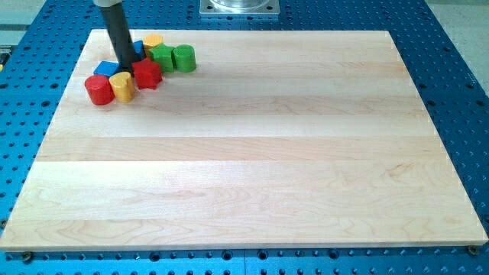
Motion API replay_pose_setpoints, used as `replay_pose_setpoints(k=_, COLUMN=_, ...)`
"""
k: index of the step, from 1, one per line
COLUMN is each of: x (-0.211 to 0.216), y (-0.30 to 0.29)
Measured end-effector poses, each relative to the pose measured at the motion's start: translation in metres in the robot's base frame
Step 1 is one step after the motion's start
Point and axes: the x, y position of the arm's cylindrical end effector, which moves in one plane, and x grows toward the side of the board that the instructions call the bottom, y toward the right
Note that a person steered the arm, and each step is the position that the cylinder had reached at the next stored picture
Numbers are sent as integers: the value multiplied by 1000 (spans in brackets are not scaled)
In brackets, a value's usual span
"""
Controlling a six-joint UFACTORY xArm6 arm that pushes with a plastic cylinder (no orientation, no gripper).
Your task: Place the green star above the red star
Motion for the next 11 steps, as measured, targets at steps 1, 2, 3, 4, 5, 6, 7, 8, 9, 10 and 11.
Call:
replay_pose_setpoints(k=1, x=13, y=40)
replay_pose_setpoints(k=2, x=10, y=113)
replay_pose_setpoints(k=3, x=-45, y=147)
replay_pose_setpoints(k=4, x=-109, y=139)
replay_pose_setpoints(k=5, x=-119, y=107)
replay_pose_setpoints(k=6, x=-119, y=75)
replay_pose_setpoints(k=7, x=-118, y=45)
replay_pose_setpoints(k=8, x=-115, y=23)
replay_pose_setpoints(k=9, x=-93, y=26)
replay_pose_setpoints(k=10, x=-64, y=39)
replay_pose_setpoints(k=11, x=-120, y=35)
